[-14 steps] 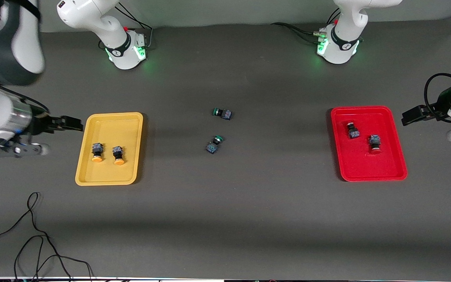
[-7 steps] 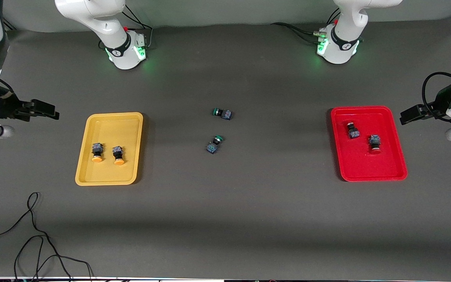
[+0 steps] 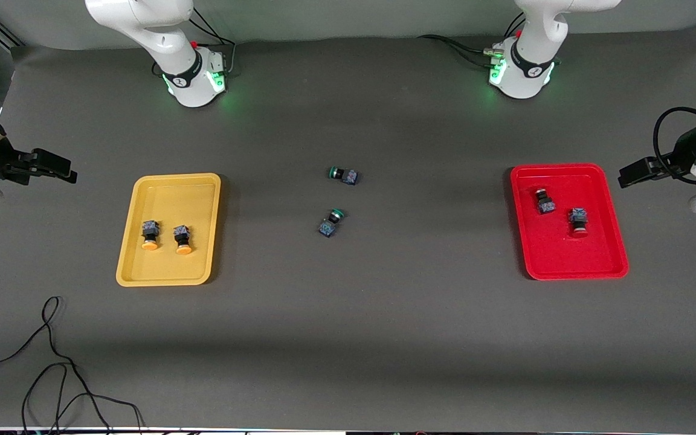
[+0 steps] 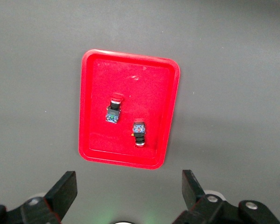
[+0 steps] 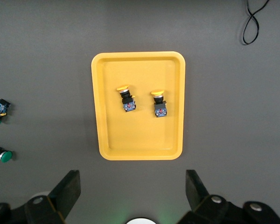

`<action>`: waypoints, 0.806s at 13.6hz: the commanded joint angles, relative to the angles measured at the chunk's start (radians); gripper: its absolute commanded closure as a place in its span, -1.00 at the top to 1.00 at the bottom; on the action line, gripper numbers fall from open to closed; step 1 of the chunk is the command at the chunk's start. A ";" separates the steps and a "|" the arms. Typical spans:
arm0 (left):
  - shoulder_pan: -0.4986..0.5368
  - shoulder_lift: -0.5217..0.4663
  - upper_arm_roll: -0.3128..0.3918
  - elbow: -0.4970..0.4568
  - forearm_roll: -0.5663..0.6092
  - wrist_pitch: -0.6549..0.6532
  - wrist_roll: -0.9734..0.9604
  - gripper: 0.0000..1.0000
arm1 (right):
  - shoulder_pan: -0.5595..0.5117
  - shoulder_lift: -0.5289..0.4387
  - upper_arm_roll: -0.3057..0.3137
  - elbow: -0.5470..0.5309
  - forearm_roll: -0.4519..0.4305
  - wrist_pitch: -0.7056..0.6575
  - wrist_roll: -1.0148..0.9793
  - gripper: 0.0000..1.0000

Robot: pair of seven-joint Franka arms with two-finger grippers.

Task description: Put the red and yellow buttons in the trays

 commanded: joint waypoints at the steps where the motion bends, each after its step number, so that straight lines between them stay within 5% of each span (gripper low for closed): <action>1: -0.007 -0.021 0.000 -0.002 0.005 -0.021 -0.019 1.00 | -0.004 -0.001 0.012 0.023 -0.035 0.005 0.025 1.00; 11: -0.010 -0.021 -0.002 0.001 0.003 -0.012 -0.019 1.00 | -0.004 0.000 0.012 0.020 -0.023 0.001 0.092 1.00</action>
